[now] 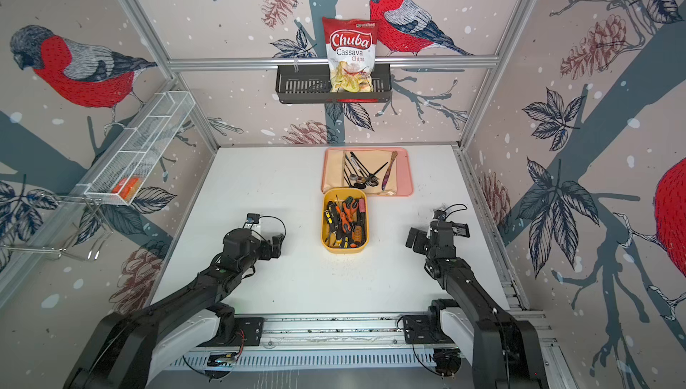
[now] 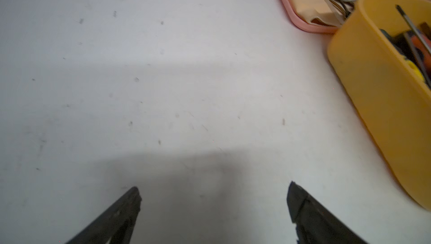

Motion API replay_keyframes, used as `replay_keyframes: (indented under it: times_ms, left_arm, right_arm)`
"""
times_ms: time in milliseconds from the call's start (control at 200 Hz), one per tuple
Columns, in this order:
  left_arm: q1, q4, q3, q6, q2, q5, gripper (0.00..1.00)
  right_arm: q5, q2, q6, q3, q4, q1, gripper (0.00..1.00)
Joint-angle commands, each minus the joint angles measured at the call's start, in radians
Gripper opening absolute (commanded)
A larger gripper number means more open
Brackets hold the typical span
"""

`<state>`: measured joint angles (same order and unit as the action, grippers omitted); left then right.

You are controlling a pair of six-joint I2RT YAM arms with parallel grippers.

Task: Take out the screwdriver from the storage box
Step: Pick up the screwdriver from the storage box.

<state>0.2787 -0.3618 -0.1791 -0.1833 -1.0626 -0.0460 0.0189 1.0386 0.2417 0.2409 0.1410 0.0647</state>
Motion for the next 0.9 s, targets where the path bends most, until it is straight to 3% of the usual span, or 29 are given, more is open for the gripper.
replay_keyframes:
  times_ms: [0, 675, 896]
  left_arm:
    - [-0.21, -0.982, -0.038, 0.174, -0.499, -0.257, 0.99]
    - [-0.224, -0.995, -0.028, 0.152, -0.493, -0.27, 1.0]
    - [-0.191, -0.702, -0.157, 0.18, -0.397, -0.322, 1.0]
  right_arm:
    - [0.227, 0.5, -0.168, -0.052, 1.209, -0.022, 0.99]
    - [0.284, 0.494, -0.162, -0.053, 1.215, -0.013, 1.0]
    - [0.405, 0.355, -0.163, 0.074, 0.888, 0.024, 1.0]
